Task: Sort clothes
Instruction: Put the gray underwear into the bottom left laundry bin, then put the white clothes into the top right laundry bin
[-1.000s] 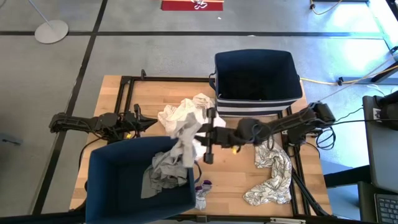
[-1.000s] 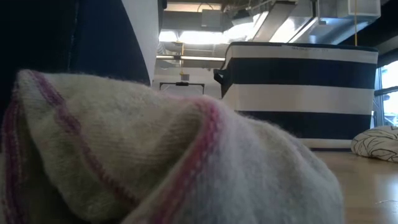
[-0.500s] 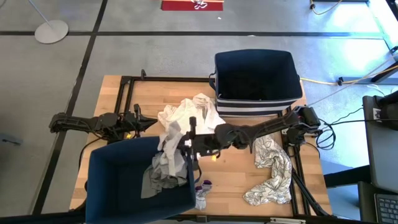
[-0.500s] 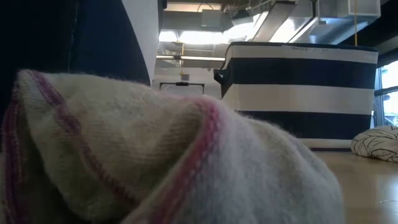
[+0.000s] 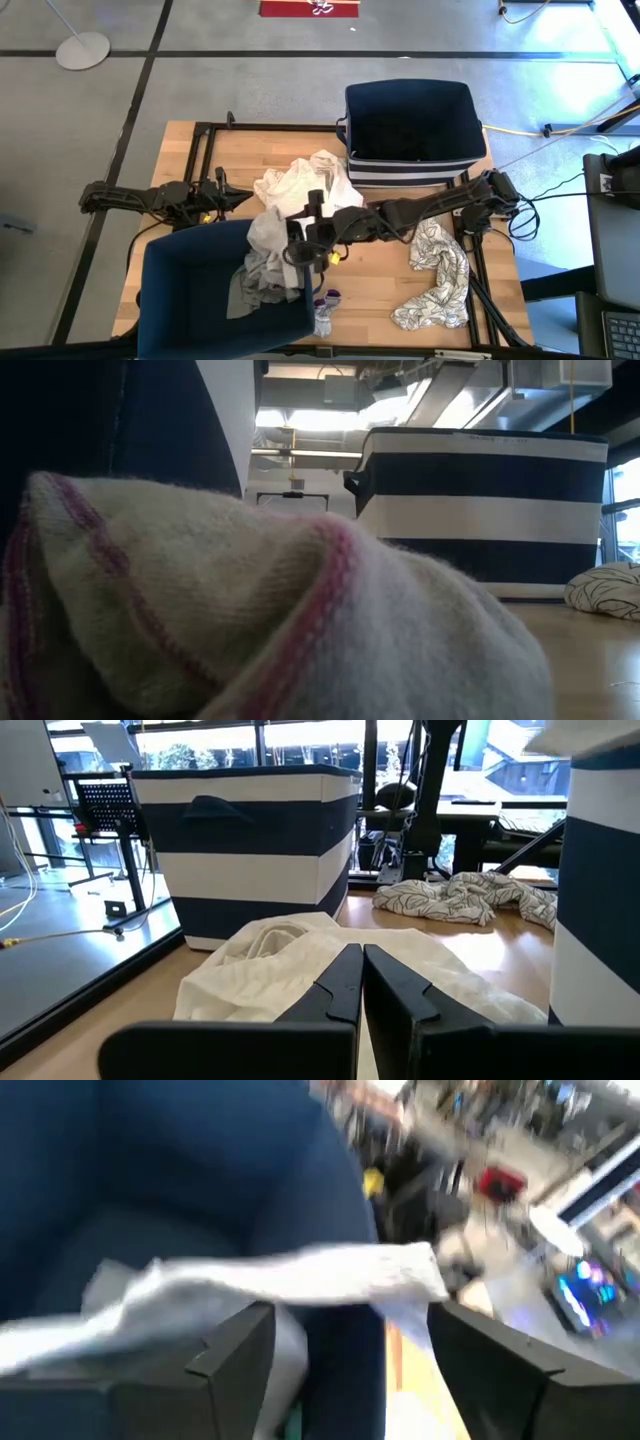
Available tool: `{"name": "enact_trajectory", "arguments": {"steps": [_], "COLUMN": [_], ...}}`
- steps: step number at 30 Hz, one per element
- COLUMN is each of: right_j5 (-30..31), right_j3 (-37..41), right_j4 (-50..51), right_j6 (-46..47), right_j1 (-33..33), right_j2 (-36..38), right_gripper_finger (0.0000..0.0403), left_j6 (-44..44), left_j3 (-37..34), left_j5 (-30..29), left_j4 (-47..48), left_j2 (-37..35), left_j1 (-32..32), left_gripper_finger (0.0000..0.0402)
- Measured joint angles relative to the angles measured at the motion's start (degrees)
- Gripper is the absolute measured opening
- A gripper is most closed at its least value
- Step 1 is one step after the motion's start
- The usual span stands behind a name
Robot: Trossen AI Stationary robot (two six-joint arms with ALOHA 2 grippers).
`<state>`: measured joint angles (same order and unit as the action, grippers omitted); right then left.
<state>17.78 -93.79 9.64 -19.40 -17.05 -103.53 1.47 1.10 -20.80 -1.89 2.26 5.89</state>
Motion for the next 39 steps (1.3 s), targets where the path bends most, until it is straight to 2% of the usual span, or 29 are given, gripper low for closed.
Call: {"name": "enact_trajectory", "arguments": {"steps": [10,15,19,22,25,29,33,39], "right_j5": [9.0,17.8,22.5,24.0,24.2,18.3,12.2,5.5], "right_j3": [-1.0,8.1,19.6,29.1,38.2,47.1,50.7,50.6], "right_j4": [25.3,27.9,26.5,20.7,9.4,-11.9,-26.9,-38.7], "right_j6": [14.8,22.5,28.9,32.6,32.8,30.8,29.6,28.6], "right_j1": [-4.5,-6.2,-6.3,-5.0,-3.0,0.6,4.5,10.1], "right_j2": [5.1,8.0,11.4,13.9,14.6,13.4,10.9,4.9], "right_gripper_finger": [0.0268,0.0269,0.0269,0.0269,0.0269,0.0269,0.0269,0.0269], "left_j6": [-1.4,-1.1,-1.4,-1.8,-2.7,-2.9,-3.0,-3.0], "left_j3": [0.0,0.0,0.0,0.0,0.0,0.0,0.0,0.0], "left_j5": [0.0,0.0,0.0,0.0,0.0,0.0,0.0,0.0], "left_j4": [0.1,0.1,0.1,0.1,0.1,0.1,0.1,0.0], "left_j2": [0.0,0.0,0.0,0.0,0.0,0.0,0.0,0.0], "left_j1": [0.0,0.0,0.0,0.0,0.0,0.0,0.0,0.0], "left_gripper_finger": [0.0003,0.0003,0.0003,0.0003,0.0003,0.0003,0.0003,0.0003]}}
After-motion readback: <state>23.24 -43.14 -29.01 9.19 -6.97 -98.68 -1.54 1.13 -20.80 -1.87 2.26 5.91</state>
